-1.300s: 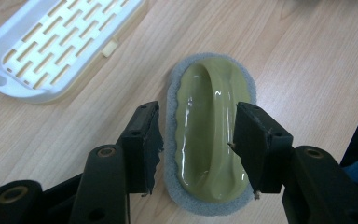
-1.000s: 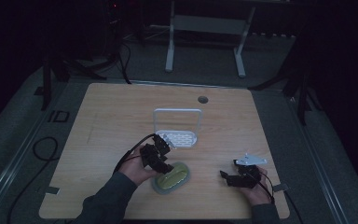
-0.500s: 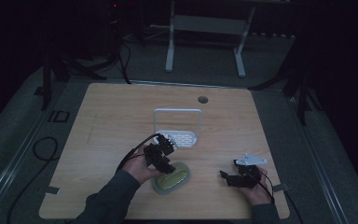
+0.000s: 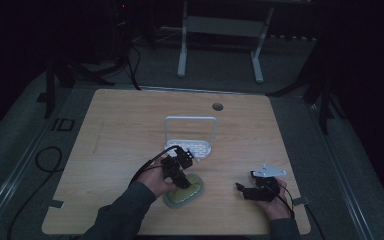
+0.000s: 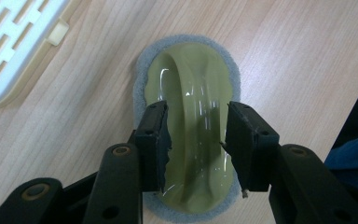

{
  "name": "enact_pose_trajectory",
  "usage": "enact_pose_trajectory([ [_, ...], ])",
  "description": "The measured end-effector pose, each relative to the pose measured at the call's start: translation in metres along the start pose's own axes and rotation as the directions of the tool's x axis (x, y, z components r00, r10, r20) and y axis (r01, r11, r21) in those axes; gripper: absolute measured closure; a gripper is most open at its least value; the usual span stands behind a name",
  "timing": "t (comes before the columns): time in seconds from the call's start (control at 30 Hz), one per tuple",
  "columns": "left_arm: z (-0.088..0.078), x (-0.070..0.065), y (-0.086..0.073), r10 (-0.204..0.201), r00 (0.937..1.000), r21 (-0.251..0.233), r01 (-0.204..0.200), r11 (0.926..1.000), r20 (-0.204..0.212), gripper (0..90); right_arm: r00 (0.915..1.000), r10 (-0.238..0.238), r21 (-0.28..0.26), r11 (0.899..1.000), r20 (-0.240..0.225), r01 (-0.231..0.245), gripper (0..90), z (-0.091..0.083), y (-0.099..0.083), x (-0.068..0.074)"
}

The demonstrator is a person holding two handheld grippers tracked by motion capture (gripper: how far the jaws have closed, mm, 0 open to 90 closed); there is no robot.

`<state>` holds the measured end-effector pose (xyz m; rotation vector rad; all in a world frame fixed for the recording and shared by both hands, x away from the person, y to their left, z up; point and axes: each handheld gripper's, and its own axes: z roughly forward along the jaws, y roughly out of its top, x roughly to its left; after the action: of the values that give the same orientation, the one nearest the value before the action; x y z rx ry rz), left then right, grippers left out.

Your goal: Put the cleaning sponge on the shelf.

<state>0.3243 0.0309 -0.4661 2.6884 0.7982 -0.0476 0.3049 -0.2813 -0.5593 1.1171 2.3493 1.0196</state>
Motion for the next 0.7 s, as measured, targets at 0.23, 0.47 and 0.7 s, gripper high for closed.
enact_pose_trajectory([
  [0.23, 0.007, 0.002, 0.007, -0.002, 0.9999, 0.047, 0.001, 0.9989, 0.012, 61.5, 1.0000, -0.001, -0.001, 1.000, 0.000, 0.001, 21.8, 0.000, 0.000, 0.000],
  [0.47, 0.013, 0.001, 0.011, 0.012, 0.9998, 0.091, -0.014, 0.9957, 0.018, 62.6, 1.0000, 0.000, 0.000, 1.000, 0.000, 0.000, 21.8, 0.000, 0.000, 0.000],
  [0.7, 0.018, 0.001, 0.012, 0.022, 0.9992, 0.127, -0.026, 0.9916, 0.033, 64.7, 1.0000, 0.001, 0.001, 1.000, 0.000, -0.001, 21.7, 0.000, 0.000, 0.000],
])
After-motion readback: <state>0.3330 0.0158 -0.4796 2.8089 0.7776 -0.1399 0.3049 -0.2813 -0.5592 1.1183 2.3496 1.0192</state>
